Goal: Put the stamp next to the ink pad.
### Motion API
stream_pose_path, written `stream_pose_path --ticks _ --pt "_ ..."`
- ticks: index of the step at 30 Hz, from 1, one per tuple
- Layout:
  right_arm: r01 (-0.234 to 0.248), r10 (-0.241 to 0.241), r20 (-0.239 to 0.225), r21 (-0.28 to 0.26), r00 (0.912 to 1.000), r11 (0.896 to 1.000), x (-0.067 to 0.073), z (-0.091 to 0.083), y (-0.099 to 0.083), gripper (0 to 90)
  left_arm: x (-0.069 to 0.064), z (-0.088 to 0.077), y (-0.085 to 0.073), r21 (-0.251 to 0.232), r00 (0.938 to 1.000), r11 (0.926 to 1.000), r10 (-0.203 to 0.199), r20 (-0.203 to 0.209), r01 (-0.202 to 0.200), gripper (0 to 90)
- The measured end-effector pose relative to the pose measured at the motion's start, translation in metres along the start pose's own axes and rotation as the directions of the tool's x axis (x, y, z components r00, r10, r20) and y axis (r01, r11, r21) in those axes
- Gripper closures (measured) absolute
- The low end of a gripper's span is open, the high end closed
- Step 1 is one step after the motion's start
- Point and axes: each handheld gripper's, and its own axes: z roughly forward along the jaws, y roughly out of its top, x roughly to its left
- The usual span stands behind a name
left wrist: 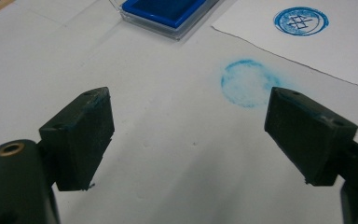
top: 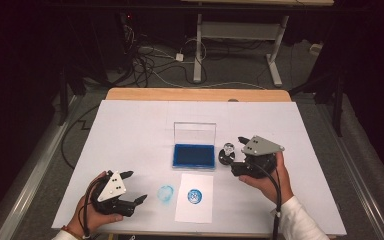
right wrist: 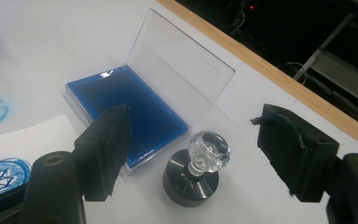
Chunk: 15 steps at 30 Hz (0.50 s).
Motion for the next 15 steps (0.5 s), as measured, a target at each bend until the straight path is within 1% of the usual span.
stream_pose_path --ticks 3,5,7,15 --pt "0.011 -0.011 -0.004 -0.012 0.9999 1.0 0.002 -0.004 -0.003 26.2 0.0 0.0 0.0 0.001 1.0 1.0 0.0 0.0 0.0 15.2" --pt "0.026 -0.026 -0.001 -0.007 0.9997 1.0 0.004 -0.005 -0.006 26.0 0.0 0.0 0.0 0.004 1.0 1.0 0.003 0.0 -0.003 15.2" --pt "0.023 -0.023 -0.004 -0.003 0.9997 1.0 0.005 -0.006 -0.008 26.0 0.0 0.0 0.0 0.004 1.0 1.0 0.004 0.002 -0.004 15.2" --pt "0.038 -0.038 0.002 0.0 0.9993 0.999 0.01 -0.016 -0.019 25.9 0.0 0.0 0.0 0.003 1.0 1.0 0.004 0.0 -0.004 15.3"
